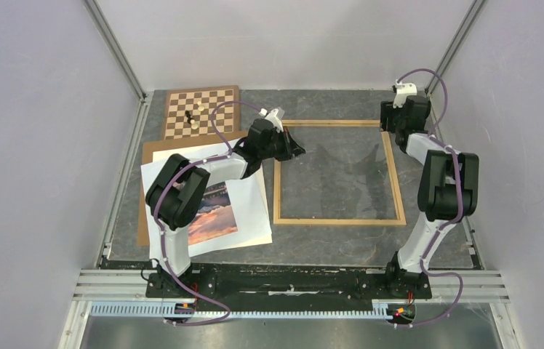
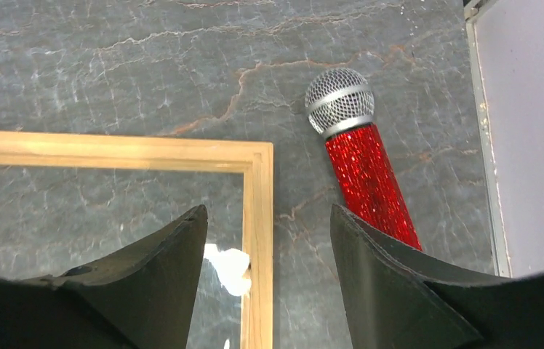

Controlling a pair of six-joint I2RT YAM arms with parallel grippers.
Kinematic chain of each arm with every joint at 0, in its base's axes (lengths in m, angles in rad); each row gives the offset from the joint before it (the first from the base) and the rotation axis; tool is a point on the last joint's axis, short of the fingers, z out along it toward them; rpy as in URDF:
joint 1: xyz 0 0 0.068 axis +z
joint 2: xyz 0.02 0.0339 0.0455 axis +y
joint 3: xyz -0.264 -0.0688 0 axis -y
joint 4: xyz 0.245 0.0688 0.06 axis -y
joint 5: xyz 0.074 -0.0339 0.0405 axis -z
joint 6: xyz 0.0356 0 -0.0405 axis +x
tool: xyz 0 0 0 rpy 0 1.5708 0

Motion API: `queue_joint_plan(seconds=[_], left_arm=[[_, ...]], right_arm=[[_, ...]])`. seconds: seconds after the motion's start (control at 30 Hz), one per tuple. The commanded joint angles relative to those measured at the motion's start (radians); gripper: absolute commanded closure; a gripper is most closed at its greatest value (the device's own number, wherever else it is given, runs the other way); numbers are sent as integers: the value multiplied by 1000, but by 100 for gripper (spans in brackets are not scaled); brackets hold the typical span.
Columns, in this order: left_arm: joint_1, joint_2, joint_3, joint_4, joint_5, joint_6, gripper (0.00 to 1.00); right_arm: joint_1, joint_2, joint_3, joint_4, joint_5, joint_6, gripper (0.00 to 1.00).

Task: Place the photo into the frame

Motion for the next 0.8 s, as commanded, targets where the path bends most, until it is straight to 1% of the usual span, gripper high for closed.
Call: queue_joint_plan(seconds=[0.0, 0.23, 0.77], left_arm=[[-4, -20, 20, 8, 31, 57, 98], [-4, -21, 17, -2, 25, 63, 98], [0, -47, 1, -31, -9, 83, 98]], right_arm=[[24, 86, 115, 23, 81, -32, 35], [44, 144, 155, 5, 113, -81, 35], [62, 176, 125, -5, 176, -156, 36]])
